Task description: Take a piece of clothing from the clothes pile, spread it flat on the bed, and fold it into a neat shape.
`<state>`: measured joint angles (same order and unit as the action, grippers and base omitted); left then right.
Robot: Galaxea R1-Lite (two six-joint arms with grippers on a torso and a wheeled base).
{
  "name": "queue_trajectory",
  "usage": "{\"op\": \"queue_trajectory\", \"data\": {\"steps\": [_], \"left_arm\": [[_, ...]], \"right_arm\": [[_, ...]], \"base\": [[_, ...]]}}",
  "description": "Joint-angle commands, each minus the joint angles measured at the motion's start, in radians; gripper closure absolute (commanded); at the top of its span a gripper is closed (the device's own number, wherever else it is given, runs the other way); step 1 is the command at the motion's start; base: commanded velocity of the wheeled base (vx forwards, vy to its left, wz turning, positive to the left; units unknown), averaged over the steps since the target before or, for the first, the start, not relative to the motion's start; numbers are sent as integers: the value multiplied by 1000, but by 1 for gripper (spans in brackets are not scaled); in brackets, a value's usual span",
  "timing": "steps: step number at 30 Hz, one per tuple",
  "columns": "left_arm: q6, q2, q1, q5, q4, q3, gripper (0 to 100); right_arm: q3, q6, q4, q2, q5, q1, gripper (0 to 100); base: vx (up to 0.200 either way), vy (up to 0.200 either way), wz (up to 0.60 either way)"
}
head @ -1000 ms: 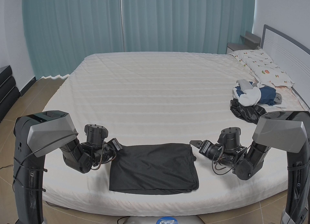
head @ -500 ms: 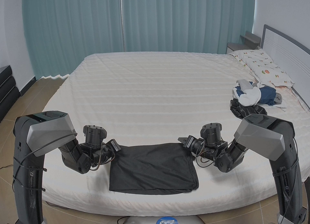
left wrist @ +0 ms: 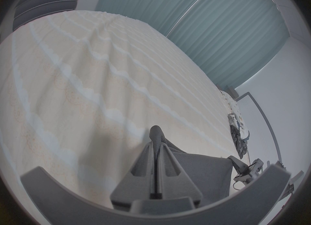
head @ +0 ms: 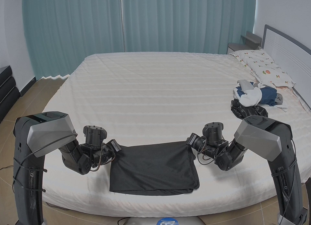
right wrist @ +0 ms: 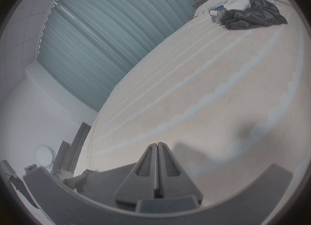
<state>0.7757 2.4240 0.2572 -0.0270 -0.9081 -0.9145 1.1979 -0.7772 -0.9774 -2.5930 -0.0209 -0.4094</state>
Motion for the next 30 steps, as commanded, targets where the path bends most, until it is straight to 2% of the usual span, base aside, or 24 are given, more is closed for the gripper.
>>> {"op": "queue_trajectory", "data": {"steps": [1, 5, 12, 13, 14, 20, 22, 24, 26, 30], "left_arm": [[-3, 6, -3, 6, -25, 0, 100], [-3, 18, -3, 33, -54, 0, 100], [-4, 21, -1, 33, -60, -1, 100], [-4, 21, -1, 33, -60, -1, 0], [-4, 21, -1, 32, -58, -7, 0], [-4, 26, -3, 32, -63, -7, 0], [0, 23, -3, 33, -64, -3, 0], [5, 13, -18, 32, -63, 8, 0], [13, 0, -30, 24, -63, 23, 0], [45, -29, -47, 2, -63, 42, 0]], "right_arm": [[28, 0, -3, -4, -21, 12, 100], [34, 1, 0, -7, -27, 14, 100], [35, 3, 5, -15, -27, 9, 100], [35, 3, 5, -15, -27, 9, 100], [35, 3, 8, -18, -27, 7, 0], [12, 13, -9, -7, -28, 4, 0], [-21, 15, -7, 39, -27, 11, 0], [-129, 15, -17, 117, -10, 14, 0], [-227, 18, -35, 175, 19, 9, 0], [-466, 67, -109, 274, 145, -11, 0]], "base": [[0, 0, 0], [0, 0, 0], [0, 0, 0], [0, 0, 0], [0, 0, 0], [0, 0, 0], [0, 0, 0], [0, 0, 0], [0, 0, 0], [0, 0, 0]]}}
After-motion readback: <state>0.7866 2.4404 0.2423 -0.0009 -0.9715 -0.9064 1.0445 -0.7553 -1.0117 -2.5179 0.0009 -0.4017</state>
